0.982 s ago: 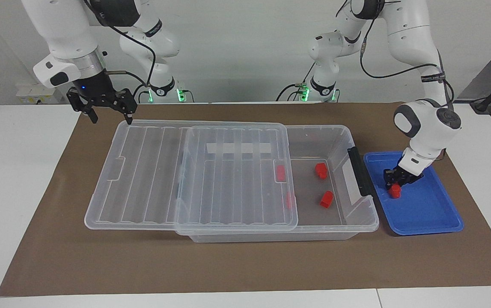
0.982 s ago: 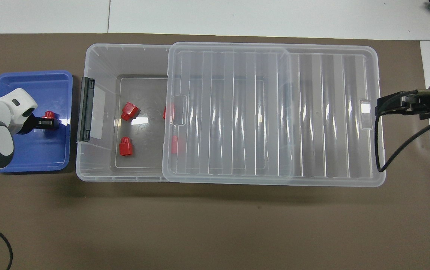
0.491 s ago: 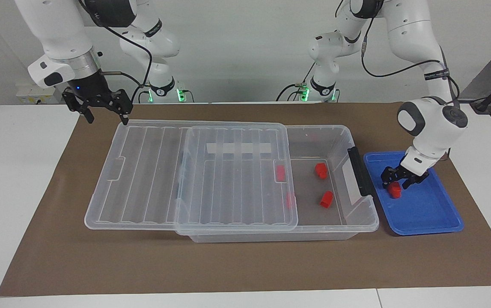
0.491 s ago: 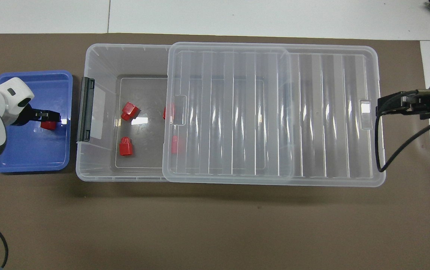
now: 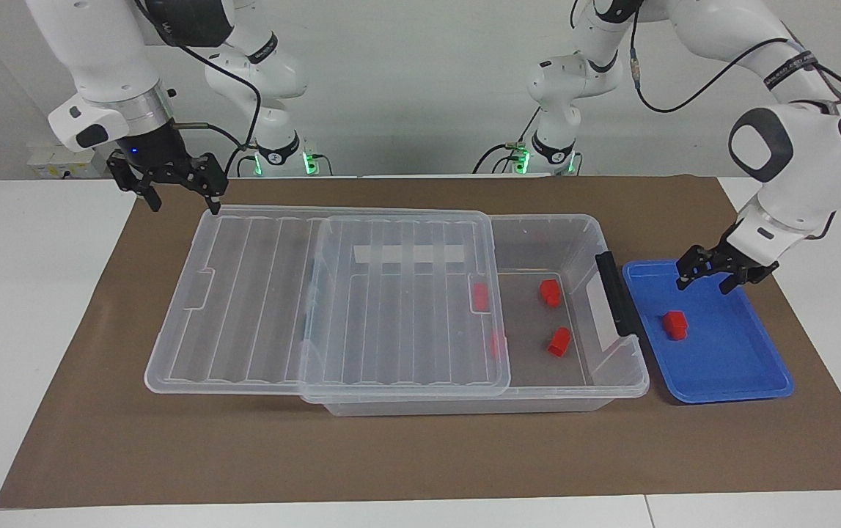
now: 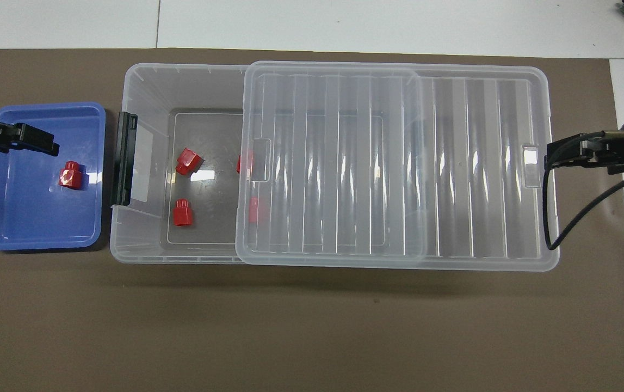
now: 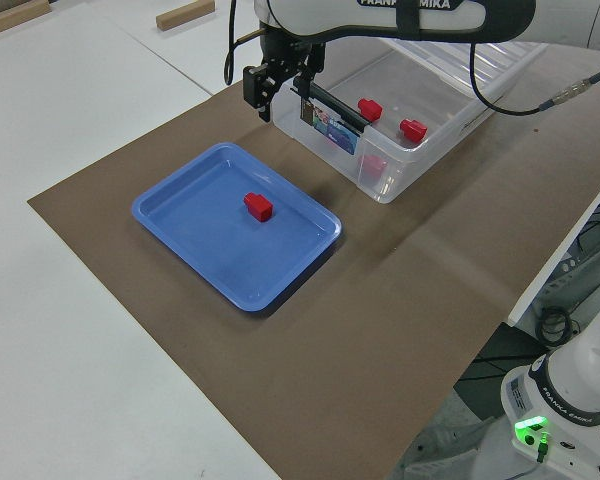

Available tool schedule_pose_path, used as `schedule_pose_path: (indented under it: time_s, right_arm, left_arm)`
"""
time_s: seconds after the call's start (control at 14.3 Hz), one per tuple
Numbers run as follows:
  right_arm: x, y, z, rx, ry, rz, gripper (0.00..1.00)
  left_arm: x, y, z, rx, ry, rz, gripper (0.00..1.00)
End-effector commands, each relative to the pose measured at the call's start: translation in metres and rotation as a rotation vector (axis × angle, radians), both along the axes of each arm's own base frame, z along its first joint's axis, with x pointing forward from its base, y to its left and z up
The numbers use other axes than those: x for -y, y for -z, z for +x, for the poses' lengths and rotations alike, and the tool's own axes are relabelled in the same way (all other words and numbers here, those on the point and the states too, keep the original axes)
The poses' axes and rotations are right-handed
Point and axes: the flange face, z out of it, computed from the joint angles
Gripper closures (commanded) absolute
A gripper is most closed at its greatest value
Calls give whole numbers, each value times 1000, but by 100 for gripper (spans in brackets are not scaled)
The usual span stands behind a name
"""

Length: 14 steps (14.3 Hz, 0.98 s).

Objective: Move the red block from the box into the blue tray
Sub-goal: 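Open the left gripper to release the block in the tray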

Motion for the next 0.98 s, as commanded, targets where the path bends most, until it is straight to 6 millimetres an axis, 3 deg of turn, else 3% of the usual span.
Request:
schedule_pose_path:
  time_s: [0.0,0.07,0.14,0.42,0.63,0.91]
  right_arm:
    - [14,9,1,-6,30,9,58]
    - [20,15,4,7,34,9,93]
    - [26,22,7,26,41,9,100]
    - [57,41,15,63,80,8,100]
    - [85,63,29,76,71,7,100]
    - [102,99,48,91,87,15,100]
  left_arm:
    - [41,-44,-33,-14,-5,4,0]
    - [45,-54,-43,-17,3,5,0]
    - [52,-51,-50,-22,21,6,0]
    - [70,-50,-59,-23,51,9,0]
    - [97,-59,-64,-11,90,9,0]
    - [98,-62,-67,-16,94,9,0]
